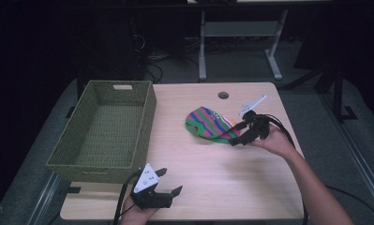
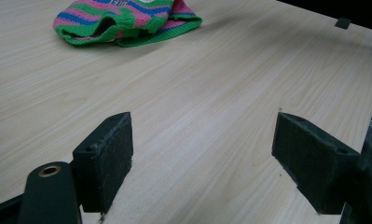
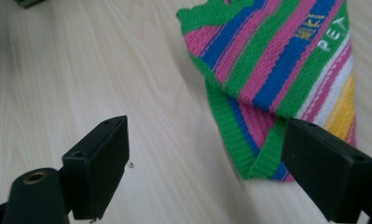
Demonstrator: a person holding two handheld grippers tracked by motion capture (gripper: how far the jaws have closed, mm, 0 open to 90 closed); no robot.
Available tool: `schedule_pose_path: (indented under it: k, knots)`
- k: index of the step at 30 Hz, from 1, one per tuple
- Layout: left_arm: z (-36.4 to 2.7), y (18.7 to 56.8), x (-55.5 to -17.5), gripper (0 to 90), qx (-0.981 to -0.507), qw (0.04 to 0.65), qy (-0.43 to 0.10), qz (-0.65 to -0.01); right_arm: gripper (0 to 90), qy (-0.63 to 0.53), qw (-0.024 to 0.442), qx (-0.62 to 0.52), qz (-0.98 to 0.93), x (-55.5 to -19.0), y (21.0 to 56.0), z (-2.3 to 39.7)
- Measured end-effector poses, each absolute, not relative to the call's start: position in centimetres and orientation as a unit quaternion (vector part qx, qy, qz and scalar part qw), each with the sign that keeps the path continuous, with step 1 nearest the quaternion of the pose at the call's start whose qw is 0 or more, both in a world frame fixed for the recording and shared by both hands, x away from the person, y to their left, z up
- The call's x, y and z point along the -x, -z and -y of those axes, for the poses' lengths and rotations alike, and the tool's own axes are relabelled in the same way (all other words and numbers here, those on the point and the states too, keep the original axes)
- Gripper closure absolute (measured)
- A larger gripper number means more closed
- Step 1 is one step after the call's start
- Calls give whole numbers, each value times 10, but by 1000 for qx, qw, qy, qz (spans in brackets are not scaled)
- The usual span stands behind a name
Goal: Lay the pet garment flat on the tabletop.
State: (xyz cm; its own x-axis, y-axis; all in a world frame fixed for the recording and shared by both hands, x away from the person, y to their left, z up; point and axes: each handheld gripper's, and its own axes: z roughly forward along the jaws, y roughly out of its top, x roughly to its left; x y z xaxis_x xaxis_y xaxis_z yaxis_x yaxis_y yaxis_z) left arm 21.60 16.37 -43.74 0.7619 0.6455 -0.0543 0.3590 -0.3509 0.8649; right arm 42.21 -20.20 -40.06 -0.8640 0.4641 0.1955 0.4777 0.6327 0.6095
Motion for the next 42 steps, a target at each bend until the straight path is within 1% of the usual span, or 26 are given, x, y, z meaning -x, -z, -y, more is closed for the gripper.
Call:
schedule_pose_path:
  k: [4, 8, 15, 17, 22, 24, 29, 32, 34, 35, 38, 42]
  knots:
    - [-164, 438, -217, 201, -807, 479, -149, -311, 150, 343, 21, 264, 901, -433, 398, 195]
    - [-164, 437, -217, 201, -807, 480, -149, -311, 150, 343, 22, 267, 900, -445, 398, 185]
    - [-164, 437, -216, 201, -809, 477, -153, -306, 150, 318, 2, 269, 909, -465, 396, 170]
    - [-164, 437, -217, 201, -809, 478, -151, -307, 151, 315, 10, 274, 909, -469, 397, 167]
    - [-164, 437, -217, 201, -810, 476, -151, -307, 161, 314, 2, 274, 909, -473, 405, 155]
    - [-163, 438, -218, 201, -808, 479, -151, -308, 201, 310, 2, 278, 909, -476, 409, 153]
    - [-162, 438, -218, 201, -812, 475, -150, -304, 213, 283, -22, 285, 916, -480, 422, 146]
    - [-162, 438, -218, 201, -810, 477, -150, -305, 223, 283, -20, 303, 910, -485, 425, 146]
    - [-161, 438, -218, 201, -811, 477, -149, -305, 244, 273, -28, 310, 910, -486, 428, 143]
    - [-161, 438, -218, 201, -812, 476, -149, -305, 270, 275, -35, 311, 909, -487, 429, 142]
    - [-161, 438, -218, 202, -811, 476, -153, -304, 276, 274, -46, 323, 905, -491, 434, 139]
    - [-162, 438, -219, 202, -809, 478, -151, -307, 296, 253, -46, 329, 908, -494, 447, 133]
